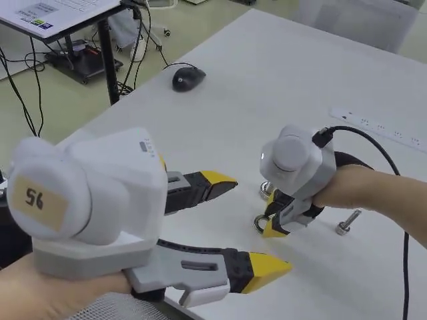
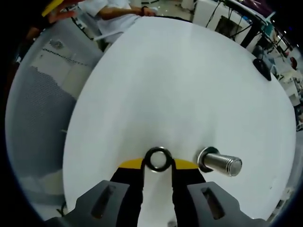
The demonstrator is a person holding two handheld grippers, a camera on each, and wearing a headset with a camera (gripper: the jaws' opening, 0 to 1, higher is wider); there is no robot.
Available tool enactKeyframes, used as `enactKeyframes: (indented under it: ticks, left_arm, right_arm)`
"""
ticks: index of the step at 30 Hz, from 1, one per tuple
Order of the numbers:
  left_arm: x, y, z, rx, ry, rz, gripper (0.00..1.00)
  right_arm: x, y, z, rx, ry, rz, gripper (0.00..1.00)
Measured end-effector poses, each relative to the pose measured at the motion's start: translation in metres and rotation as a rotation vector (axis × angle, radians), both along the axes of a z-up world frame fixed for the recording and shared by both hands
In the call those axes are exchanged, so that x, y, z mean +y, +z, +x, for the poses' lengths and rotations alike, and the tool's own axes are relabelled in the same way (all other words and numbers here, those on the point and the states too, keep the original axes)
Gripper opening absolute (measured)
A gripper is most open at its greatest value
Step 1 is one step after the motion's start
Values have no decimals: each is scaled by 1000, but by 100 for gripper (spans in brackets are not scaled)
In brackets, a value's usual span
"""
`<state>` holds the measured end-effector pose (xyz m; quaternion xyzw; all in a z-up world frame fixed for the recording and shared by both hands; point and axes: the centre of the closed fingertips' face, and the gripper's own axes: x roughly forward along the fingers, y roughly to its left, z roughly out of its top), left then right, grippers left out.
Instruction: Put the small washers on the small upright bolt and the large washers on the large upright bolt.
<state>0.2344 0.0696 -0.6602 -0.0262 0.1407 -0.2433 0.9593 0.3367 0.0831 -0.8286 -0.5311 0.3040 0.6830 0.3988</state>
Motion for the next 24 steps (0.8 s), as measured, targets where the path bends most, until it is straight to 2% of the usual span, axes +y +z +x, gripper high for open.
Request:
enactKeyframes:
  ticks: [4, 8, 16, 21, 24]
  left_arm:
    - [-1, -1, 0, 4, -4, 1, 62]
    - [-3, -2, 0, 6, -9, 1, 62]
    - [-6, 0, 1, 0, -20, 0, 62]
    - [-7, 0, 1, 0, -23, -2, 62]
    - [-7, -1, 1, 2, -23, -3, 62]
  right_arm:
    - [0, 4, 2, 0, -4, 9, 22]
    - [-3, 18, 6, 3, -14, 13, 22]
    - [0, 59, 36, -54, -43, 59, 22]
    - [6, 75, 47, -80, -47, 75, 22]
    - [12, 80, 49, -93, -43, 82, 22]
